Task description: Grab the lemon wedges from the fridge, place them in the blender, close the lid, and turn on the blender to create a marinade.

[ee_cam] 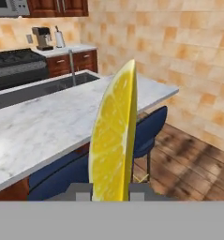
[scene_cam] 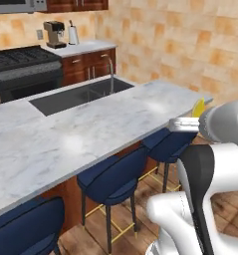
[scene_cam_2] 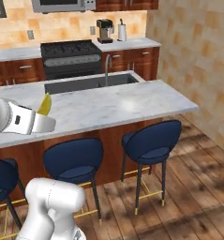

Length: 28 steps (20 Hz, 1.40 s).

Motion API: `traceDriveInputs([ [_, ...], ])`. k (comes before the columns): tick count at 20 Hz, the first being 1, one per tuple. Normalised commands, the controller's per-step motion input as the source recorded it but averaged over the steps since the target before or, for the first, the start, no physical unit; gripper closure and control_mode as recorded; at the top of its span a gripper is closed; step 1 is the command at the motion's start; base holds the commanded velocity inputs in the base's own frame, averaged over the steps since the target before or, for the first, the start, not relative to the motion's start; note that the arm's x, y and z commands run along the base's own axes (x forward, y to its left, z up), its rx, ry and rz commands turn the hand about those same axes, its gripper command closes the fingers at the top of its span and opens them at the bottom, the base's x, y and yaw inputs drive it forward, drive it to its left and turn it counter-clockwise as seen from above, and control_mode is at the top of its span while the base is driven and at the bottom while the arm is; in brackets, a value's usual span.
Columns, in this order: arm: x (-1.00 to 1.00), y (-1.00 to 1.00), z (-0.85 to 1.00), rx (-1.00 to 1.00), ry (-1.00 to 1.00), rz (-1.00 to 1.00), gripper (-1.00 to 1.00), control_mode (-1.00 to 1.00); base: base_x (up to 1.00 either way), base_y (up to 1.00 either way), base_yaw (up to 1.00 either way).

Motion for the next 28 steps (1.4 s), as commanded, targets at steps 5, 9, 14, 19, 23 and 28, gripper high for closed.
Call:
traceDriveInputs([
  [5, 0.00, 0.00, 0.00, 0.00, 0.00, 0.00, 1.00, 1.00, 0.26, -1.00, 0.19],
  [9, 0.00, 0.00, 0.00, 0.00, 0.00, 0.00, 1.00, 1.00, 0.28, -1.00, 0.18],
  [14, 0.00, 0.00, 0.00, 0.00, 0.00, 0.00, 1.00, 1.00, 0.30, -1.00, 0.16],
  [19, 0.00, 0.00, 0.00, 0.00, 0.00, 0.00, 1.00, 1.00, 0.33, -1.00, 0.16],
  [23, 0.00, 0.00, 0.00, 0.00, 0.00, 0.00, 1.00, 1.00, 0.42, -1.00, 0.18],
  [28, 0.00, 0.00, 0.00, 0.00, 0.00, 0.00, 1.00, 1.00, 0.54, -1.00, 0.21],
])
